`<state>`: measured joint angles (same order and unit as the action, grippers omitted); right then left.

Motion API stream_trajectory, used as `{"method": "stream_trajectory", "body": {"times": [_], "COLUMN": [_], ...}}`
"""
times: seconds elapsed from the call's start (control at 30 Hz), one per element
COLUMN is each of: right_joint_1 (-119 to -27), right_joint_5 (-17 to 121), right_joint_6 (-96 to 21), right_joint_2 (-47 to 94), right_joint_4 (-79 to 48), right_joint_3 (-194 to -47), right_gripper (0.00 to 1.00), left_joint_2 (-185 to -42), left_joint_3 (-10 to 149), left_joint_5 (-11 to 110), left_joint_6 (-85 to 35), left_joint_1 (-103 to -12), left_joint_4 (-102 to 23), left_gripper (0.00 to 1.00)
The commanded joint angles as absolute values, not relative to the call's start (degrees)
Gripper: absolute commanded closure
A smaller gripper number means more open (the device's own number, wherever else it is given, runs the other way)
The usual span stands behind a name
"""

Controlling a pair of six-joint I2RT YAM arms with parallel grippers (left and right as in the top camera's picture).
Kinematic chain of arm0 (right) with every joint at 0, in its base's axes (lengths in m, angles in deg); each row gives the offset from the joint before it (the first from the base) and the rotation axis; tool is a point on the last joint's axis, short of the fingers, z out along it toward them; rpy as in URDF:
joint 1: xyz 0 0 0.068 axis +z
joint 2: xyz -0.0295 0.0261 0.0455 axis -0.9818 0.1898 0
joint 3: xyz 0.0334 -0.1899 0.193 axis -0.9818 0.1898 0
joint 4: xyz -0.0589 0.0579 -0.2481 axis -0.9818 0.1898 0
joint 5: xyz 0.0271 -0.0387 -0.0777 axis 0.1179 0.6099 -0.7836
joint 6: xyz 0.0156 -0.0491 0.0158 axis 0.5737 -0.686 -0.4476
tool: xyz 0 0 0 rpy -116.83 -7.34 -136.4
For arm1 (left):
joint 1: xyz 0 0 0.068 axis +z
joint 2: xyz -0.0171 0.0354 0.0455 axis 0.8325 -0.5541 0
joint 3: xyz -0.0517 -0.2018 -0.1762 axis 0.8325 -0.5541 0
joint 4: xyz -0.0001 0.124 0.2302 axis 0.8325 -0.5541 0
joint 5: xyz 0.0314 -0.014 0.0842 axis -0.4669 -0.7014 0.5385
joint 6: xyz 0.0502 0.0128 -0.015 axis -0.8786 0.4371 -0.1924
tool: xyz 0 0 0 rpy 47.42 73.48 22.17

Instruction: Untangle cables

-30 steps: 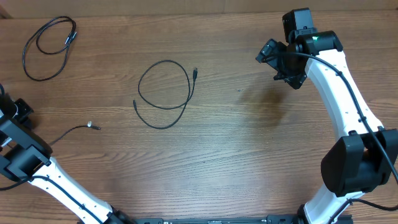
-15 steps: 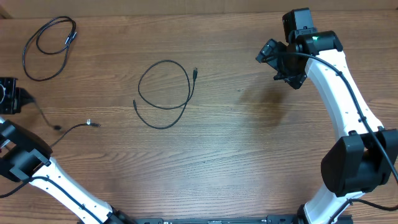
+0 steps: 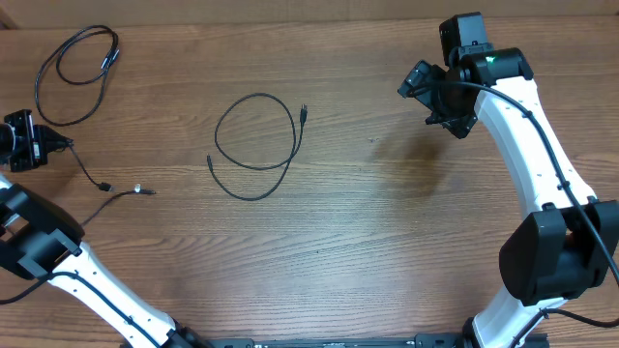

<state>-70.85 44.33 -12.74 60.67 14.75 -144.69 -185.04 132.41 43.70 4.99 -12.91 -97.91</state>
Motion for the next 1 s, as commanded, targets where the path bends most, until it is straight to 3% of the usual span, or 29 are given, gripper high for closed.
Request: {"method": "stream_trajectory", "body": {"times": [0.0,0.43,0.47,0.53,0.57,0.97], "right_joint_1": [-71.0,-71.0,-71.0,-71.0,-71.0,-71.0], "right_joint_5": [43.5,43.5,43.5,43.5,43.5,43.5], "right_joint_6": [-13.0,-13.0,-13.0,-13.0,-13.0,-13.0], "right_joint_2": [60.4,60.4,60.4,60.4,60.4,60.4], "right_joint_4": [14.6,14.6,14.6,14.6,14.6,14.6], "right_joint_3": [-145.0,-145.0,-145.0,-145.0,-145.0,-145.0], "right_gripper": [0.0,0.0,0.0,0.0,0.0,0.0], "left_joint_2": [-184.9,-185.0,-185.0,-185.0,-185.0,-185.0], "left_joint_3": [132.2,131.5,131.5,131.5,131.5,131.5], "left_joint_5": [46.5,55.3,55.5,55.8,55.8,67.7], "left_joint_6": [6.0,5.9,5.9,5.7,5.1,0.1], "left_joint_1": [-13.8,-15.8,-15.8,-15.8,-15.8,-18.1], "left_joint_4": [-98.9,-101.2,-101.4,-101.5,-101.5,-102.1], "left_gripper": [0.96,0.95,0.9,0.71,0.69,0.64]}}
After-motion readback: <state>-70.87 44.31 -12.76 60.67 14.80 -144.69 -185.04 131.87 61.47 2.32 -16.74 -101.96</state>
